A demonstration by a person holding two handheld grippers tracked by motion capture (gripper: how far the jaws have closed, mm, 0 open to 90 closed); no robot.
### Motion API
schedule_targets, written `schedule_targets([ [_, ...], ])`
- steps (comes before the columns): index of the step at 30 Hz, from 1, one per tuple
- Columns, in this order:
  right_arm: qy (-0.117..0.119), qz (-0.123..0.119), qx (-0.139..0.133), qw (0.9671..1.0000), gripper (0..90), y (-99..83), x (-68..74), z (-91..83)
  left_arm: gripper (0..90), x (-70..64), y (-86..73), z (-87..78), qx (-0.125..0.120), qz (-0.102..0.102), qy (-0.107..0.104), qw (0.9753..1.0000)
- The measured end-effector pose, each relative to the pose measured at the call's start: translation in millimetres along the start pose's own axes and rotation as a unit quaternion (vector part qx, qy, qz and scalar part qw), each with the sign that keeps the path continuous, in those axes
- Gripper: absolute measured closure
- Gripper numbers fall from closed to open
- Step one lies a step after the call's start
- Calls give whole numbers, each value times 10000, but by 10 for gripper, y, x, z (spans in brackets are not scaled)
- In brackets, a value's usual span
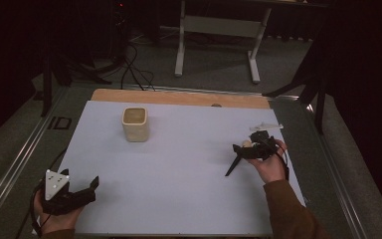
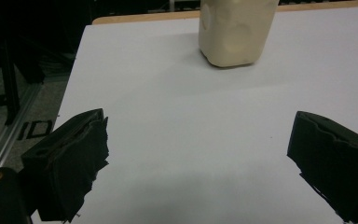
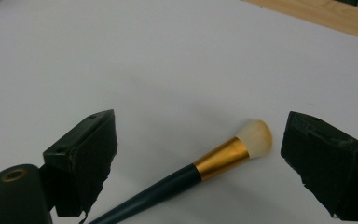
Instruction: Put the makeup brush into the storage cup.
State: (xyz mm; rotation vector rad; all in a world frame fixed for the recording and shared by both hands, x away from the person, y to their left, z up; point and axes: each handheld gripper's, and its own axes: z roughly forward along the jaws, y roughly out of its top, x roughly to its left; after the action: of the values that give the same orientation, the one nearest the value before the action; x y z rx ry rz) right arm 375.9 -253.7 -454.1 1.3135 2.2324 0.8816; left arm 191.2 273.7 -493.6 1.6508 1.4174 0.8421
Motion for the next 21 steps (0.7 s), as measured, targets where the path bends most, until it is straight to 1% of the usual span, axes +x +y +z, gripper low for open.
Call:
schedule_targets([
  [3,-8,1,86,10000,103,17,3,23,52,0,0,0,-2,2,0,10000],
  [6,16,65,222,9997,107,44,0,54,52,0,0,0,0,0,1,10000],
  [7,38,109,276,9996,107,53,-5,63,52,0,0,1,1,1,-1,10000],
  [10,110,383,401,9984,107,92,-32,78,52,-1,0,3,5,6,-4,10000],
  [11,108,481,449,9978,122,109,-36,78,52,-1,0,3,5,6,-4,10000],
  [13,129,557,503,9971,134,132,-45,75,52,0,1,2,5,12,-5,10000],
  [16,120,679,659,9954,133,169,-50,74,52,0,1,1,8,8,-1,10000],
  [21,81,786,824,9935,133,230,-50,69,52,0,0,4,7,8,-4,10000],
])
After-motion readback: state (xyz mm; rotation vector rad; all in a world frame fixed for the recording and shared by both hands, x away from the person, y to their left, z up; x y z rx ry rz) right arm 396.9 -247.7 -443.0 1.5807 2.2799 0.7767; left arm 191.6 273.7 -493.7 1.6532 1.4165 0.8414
